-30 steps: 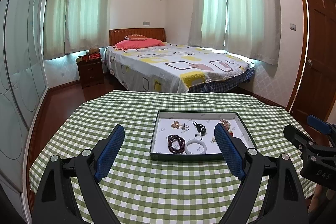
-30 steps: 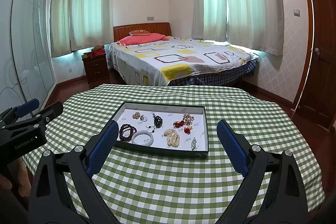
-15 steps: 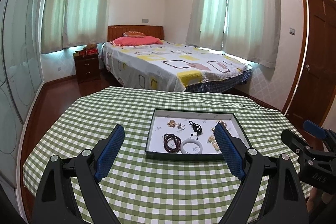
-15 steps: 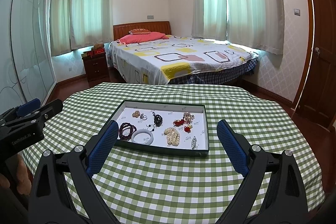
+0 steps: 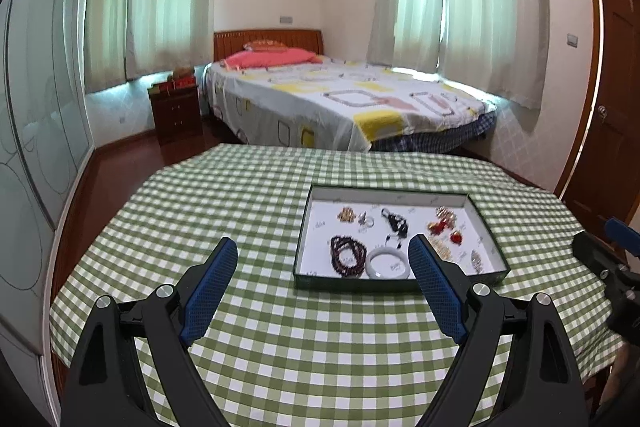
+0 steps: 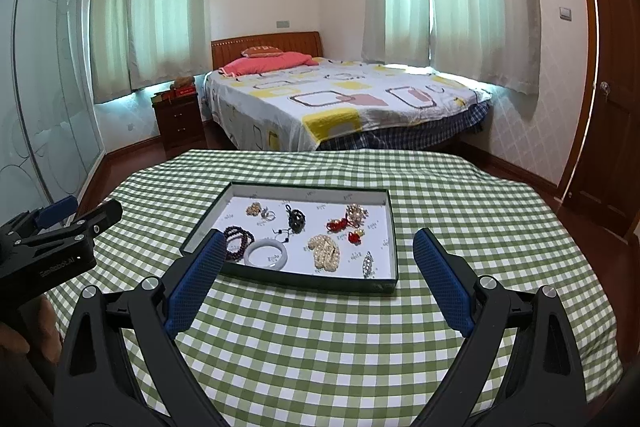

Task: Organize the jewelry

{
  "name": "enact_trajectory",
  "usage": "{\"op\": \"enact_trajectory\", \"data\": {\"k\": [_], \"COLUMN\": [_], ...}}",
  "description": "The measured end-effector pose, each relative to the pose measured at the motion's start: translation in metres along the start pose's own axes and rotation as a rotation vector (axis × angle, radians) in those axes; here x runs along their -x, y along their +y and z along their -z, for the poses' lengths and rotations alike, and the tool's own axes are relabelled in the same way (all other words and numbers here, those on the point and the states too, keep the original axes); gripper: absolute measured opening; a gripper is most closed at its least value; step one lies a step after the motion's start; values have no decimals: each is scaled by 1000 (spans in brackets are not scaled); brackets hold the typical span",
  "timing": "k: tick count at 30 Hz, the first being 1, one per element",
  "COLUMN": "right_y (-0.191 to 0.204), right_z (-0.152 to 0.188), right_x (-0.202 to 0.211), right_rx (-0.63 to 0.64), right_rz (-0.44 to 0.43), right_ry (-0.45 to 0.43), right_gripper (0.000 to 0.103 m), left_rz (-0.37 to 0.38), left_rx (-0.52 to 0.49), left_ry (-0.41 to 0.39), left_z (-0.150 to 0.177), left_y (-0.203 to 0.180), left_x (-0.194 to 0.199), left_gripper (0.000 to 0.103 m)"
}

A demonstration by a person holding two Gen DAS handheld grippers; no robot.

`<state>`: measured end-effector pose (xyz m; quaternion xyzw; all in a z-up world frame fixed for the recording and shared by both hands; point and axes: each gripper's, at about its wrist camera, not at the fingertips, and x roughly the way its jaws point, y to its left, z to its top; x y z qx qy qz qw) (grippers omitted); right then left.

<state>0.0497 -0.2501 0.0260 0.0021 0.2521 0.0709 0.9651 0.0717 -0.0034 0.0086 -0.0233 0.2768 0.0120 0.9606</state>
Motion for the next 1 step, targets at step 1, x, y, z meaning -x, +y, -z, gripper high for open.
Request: {"op": "enact_trajectory", "data": {"k": [1], "right_y": [-4], "right_z": [1], "right_x": [-5], "right_rx": [-6], "right_rz": [4], "right_ry": [6], "right_gripper": [92], "left_rz": [1], "left_rx": [3], "left_ry": [27], "left_z": [2], "left_y": [3], "left_x": [-9], "left_gripper": [84]}}
